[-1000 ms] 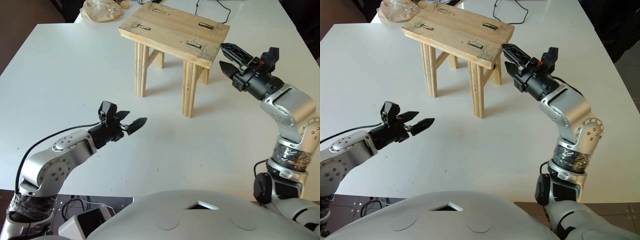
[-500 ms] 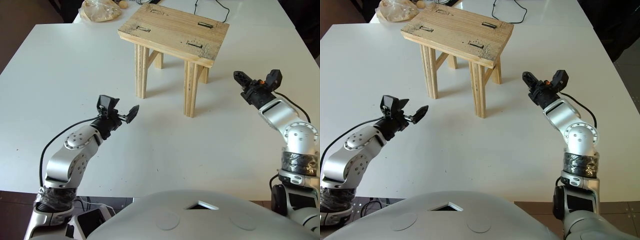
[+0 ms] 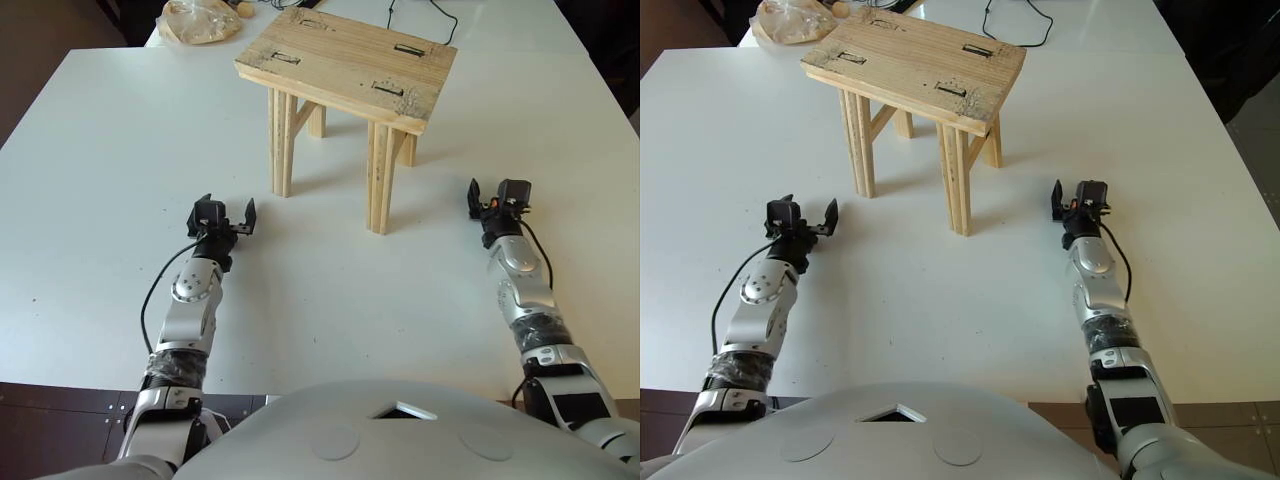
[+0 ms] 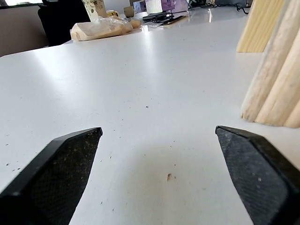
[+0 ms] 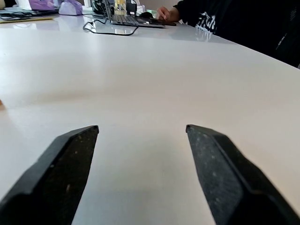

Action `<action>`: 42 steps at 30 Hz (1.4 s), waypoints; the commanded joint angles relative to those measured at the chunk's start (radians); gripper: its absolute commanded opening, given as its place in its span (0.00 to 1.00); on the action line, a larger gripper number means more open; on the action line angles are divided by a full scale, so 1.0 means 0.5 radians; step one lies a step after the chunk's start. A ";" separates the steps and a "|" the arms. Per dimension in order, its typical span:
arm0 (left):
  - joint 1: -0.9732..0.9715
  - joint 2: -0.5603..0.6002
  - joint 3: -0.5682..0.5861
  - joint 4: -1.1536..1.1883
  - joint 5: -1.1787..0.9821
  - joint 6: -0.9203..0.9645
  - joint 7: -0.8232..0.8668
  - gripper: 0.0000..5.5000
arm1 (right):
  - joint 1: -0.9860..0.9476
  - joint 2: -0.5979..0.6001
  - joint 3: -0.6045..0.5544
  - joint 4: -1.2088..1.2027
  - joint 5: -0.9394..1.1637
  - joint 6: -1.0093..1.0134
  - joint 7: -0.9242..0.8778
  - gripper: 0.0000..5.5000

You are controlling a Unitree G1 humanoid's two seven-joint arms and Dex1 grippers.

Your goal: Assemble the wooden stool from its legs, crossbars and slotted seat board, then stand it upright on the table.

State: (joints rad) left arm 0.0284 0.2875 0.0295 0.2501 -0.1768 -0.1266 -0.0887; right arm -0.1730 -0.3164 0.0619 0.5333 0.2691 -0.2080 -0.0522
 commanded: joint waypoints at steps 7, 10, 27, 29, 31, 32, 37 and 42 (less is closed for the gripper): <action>-0.133 -0.132 0.060 0.325 0.071 -0.321 -0.084 0.82 | -0.054 0.160 -0.177 0.305 -0.120 -0.125 0.166 0.62; -0.177 -0.146 0.078 0.409 0.091 -0.373 -0.079 0.82 | -0.091 0.173 -0.202 0.388 -0.176 -0.153 0.171 0.62; -0.329 -0.260 0.163 0.756 0.183 -0.595 0.062 0.82 | -0.404 0.136 -0.265 0.839 -0.379 -0.229 0.234 0.62; -0.319 -0.295 0.159 0.792 0.217 -0.628 0.119 0.82 | -0.455 0.131 -0.264 0.902 -0.401 -0.201 0.238 0.62; -0.318 -0.329 0.149 0.816 0.248 -0.660 0.164 0.82 | -0.499 0.131 -0.278 0.943 -0.401 -0.181 0.253 0.62; -0.325 -0.340 0.141 0.833 0.268 -0.677 0.182 0.82 | -0.515 0.133 -0.287 0.958 -0.401 -0.174 0.253 0.62; -0.407 -0.359 0.099 0.918 0.365 -0.722 0.256 0.82 | -0.572 0.140 -0.320 1.034 -0.417 -0.173 0.187 0.62; -0.458 -0.348 0.091 0.988 0.401 -0.747 0.271 0.82 | -0.632 0.166 -0.330 1.050 -0.431 -0.164 0.116 0.62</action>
State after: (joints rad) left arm -0.2125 0.1193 0.0834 0.6988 0.0021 -0.5001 0.0376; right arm -0.4923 -0.2485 -0.0986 1.0299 0.0632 -0.3333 0.0163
